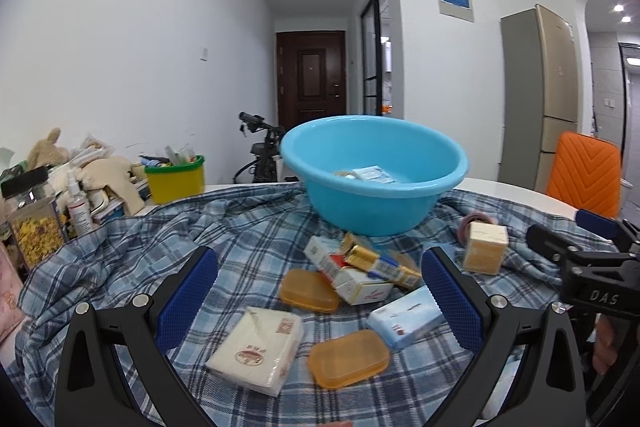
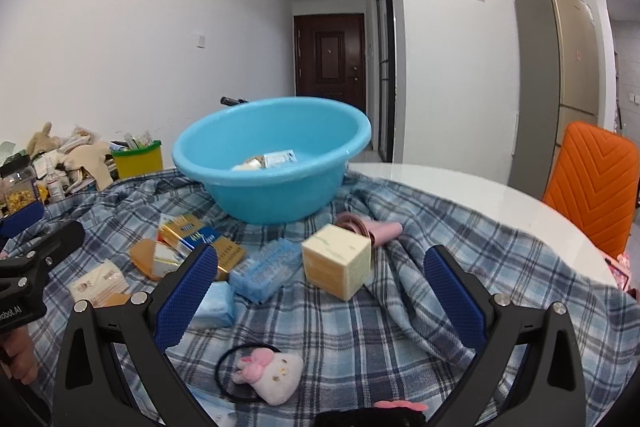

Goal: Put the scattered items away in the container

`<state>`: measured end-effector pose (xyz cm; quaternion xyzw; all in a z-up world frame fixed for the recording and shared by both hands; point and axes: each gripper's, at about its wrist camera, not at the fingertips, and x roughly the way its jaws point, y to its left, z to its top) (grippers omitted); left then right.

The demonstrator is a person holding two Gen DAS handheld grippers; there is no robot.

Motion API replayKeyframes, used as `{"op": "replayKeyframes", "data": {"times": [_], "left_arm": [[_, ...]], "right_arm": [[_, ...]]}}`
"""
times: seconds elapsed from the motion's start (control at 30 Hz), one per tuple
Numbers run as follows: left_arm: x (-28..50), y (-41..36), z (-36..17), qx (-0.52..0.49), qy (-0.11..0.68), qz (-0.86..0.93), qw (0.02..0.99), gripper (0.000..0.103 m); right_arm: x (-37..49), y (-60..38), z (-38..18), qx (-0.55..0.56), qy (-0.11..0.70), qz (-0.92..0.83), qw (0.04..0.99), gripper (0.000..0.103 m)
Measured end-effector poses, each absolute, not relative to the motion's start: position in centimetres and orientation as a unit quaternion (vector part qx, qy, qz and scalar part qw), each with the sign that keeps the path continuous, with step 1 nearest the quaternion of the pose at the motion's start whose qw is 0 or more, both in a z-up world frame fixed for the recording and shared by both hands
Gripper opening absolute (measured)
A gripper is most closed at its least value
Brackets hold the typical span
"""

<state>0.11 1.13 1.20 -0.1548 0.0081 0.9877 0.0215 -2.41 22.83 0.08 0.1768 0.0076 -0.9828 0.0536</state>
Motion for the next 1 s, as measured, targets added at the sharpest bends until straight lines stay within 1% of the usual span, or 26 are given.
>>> {"op": "replayKeyframes", "data": {"times": [0.1, 0.27, 0.43, 0.7, 0.8, 1.0], "left_arm": [[-0.1, 1.2, 2.5, -0.162, 0.007, 0.987, 0.019, 0.103], [-0.6, 0.8, 5.2, -0.176, -0.004, 0.984, 0.016, 0.103], [-1.2, 1.2, 8.5, -0.177, 0.011, 0.984, 0.004, 0.103], [-2.6, 1.6, 12.6, -0.193, 0.012, 0.981, 0.008, 0.103], [-3.4, 1.7, 13.4, -0.214, 0.017, 0.977, 0.011, 0.103], [-6.0, 1.5, 14.3, -0.288, 0.005, 0.957, 0.032, 0.103]], "right_arm": [[-2.2, 22.3, 1.6, 0.168, 0.024, -0.984, 0.058, 0.103], [-2.2, 22.0, 4.6, 0.164, 0.027, -0.984, 0.071, 0.103], [-2.6, 22.0, 7.4, 0.161, 0.024, -0.984, 0.075, 0.103], [-3.3, 21.4, 11.2, 0.154, 0.043, -0.984, 0.083, 0.103], [-3.6, 21.2, 12.0, 0.163, 0.054, -0.981, 0.089, 0.103], [-5.3, 21.0, 13.0, 0.217, 0.065, -0.968, 0.110, 0.103]]}}
